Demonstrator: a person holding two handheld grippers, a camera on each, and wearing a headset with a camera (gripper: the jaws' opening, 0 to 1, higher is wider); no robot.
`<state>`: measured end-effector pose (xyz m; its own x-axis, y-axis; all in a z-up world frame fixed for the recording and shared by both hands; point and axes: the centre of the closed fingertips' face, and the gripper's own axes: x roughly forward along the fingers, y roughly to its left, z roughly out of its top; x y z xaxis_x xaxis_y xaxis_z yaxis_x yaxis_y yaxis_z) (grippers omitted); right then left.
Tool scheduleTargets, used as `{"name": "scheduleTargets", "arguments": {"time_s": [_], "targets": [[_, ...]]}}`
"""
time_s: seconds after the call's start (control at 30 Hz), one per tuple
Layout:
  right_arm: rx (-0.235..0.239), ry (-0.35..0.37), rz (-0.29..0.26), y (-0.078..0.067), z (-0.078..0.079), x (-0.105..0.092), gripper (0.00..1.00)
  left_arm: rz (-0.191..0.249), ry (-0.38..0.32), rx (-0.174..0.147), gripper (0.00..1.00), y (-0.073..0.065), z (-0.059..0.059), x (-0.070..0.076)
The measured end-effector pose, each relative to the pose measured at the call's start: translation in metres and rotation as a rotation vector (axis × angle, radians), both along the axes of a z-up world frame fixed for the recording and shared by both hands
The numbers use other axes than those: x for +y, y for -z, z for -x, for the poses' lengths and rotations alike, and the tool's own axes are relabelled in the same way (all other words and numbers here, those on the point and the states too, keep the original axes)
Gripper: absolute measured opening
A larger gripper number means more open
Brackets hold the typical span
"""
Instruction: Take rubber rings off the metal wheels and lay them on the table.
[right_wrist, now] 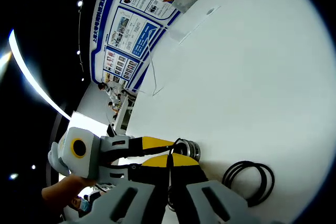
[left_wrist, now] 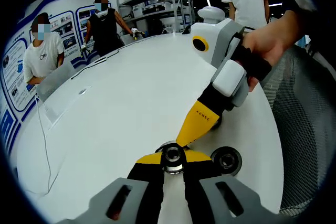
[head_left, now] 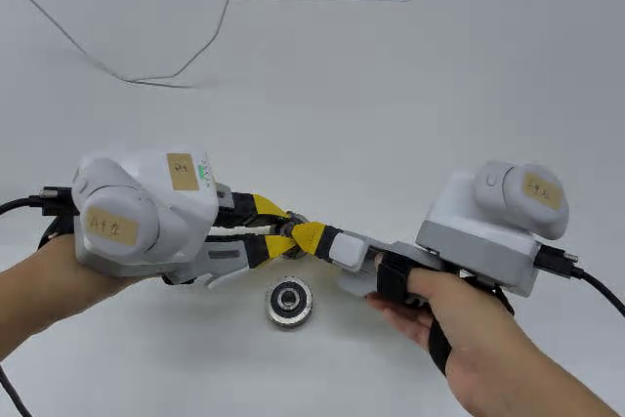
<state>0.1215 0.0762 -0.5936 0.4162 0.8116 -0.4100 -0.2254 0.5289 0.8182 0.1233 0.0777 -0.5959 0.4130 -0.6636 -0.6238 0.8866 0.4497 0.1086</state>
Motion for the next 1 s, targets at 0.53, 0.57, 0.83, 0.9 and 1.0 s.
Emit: {"name": "scheduleTargets", "arguments": {"time_s": [0.53, 0.57, 0.83, 0.9, 1.0], "targets": [[-0.041, -0.01, 0.031, -0.003, -0.003, 0.0, 0.02, 0.032, -0.055, -0.008, 0.22, -0.015, -0.005, 0.014], [-0.041, -0.013, 0.034, -0.002, -0.002, 0.0, 0.02, 0.032, -0.06, -0.011, 0.23, -0.015, -0.006, 0.015], [-0.046, -0.029, -0.021, -0.013, 0.002, 0.001, 0.02, 0.086, -0.132, -0.033, 0.34, -0.03, -0.012, 0.022], [-0.06, -0.033, -0.068, -0.021, 0.004, 0.005, 0.02, 0.106, -0.149, -0.038, 0.36, -0.034, -0.013, 0.024], [-0.059, -0.037, -0.073, -0.026, 0.007, 0.004, 0.02, 0.127, -0.167, -0.043, 0.38, -0.039, -0.014, 0.026]]}}
